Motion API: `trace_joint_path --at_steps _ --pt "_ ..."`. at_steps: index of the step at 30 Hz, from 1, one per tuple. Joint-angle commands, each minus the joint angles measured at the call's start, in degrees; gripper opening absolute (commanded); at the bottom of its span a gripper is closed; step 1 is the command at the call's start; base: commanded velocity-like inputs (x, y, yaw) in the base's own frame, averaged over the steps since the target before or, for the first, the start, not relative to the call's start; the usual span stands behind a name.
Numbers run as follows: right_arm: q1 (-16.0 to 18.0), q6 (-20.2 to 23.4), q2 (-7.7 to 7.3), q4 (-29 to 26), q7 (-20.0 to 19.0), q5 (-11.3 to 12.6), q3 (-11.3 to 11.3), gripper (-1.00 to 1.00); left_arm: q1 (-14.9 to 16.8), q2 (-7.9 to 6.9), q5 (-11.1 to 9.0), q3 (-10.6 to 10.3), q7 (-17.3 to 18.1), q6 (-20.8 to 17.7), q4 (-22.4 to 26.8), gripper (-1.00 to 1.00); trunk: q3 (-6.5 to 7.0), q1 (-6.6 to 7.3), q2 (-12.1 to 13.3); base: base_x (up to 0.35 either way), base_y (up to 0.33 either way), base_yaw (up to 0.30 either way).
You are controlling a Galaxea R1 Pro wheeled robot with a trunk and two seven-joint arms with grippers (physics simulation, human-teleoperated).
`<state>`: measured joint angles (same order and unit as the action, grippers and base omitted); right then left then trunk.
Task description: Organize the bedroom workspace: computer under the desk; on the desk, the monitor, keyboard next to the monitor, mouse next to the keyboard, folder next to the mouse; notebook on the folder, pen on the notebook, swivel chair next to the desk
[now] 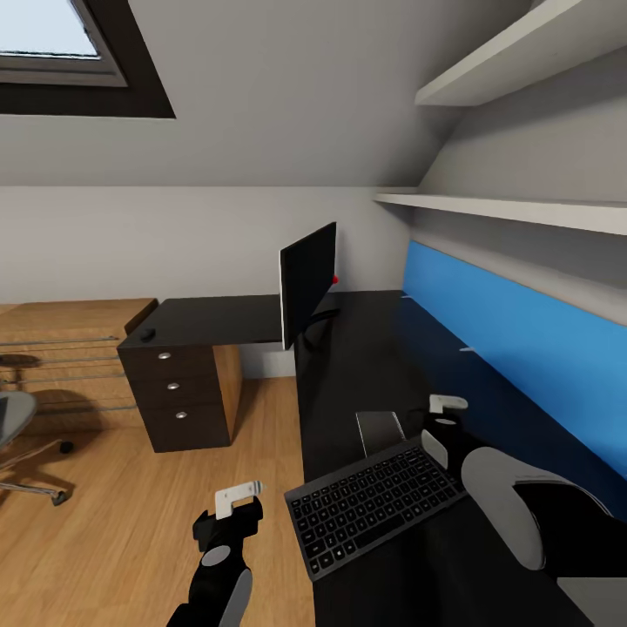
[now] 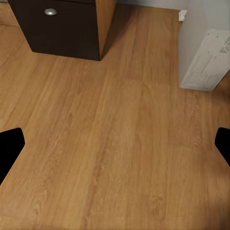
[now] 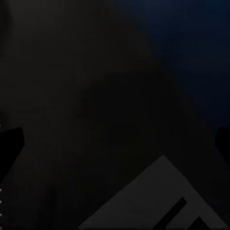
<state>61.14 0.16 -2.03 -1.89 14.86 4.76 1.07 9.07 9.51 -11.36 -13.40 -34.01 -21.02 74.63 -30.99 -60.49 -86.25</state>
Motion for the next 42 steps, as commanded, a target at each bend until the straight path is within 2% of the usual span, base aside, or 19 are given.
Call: trace_joint_path --at_steps 1,7,8,11,21,31,42 --pt "0.03 0.23 0.00 -0.04 0.11 0.48 0.16 1.00 0.05 -0.02 -0.42 -0.11 -0.44 -0.19 0.07 1.00 -0.06 0.00 -0.03 0.000 0.000 0.000" --pt "0.03 3.44 -0.03 -0.16 0.20 0.50 0.03 1.00 0.07 -0.02 -0.42 -0.13 -0.44 -0.18 0.07 1.00 -0.06 0.00 -0.03 0.000 0.000 0.000" --pt "0.03 6.83 -0.08 -0.32 0.18 0.55 0.00 1.00 0.07 0.00 -0.42 -0.13 -0.44 -0.17 0.07 1.00 -0.06 0.00 -0.03 0.000 0.000 0.000" --pt "0.03 8.24 -0.08 -0.36 0.20 0.56 -0.01 1.00 0.07 0.03 -0.42 -0.15 -0.44 -0.16 0.02 1.00 -0.06 0.00 -0.03 0.000 0.000 0.000" --pt "0.03 9.20 -0.08 -0.42 0.74 0.52 -0.02 1.00 0.07 0.07 -0.42 -0.20 -0.40 -0.13 -0.01 1.00 -0.06 0.00 -0.03 0.000 0.000 0.000" --pt "0.03 9.24 0.04 -0.48 4.95 0.30 0.24 1.00 0.07 0.07 -0.42 -0.22 -0.36 -0.08 -0.01 1.00 -0.06 0.00 -0.03 0.000 0.000 0.000" --pt "0.03 9.52 0.24 -0.30 6.18 0.05 0.41 1.00 0.07 0.07 -0.42 -0.31 -0.36 -0.07 -0.01 1.00 -0.06 0.00 -0.03 0.000 0.000 0.000"
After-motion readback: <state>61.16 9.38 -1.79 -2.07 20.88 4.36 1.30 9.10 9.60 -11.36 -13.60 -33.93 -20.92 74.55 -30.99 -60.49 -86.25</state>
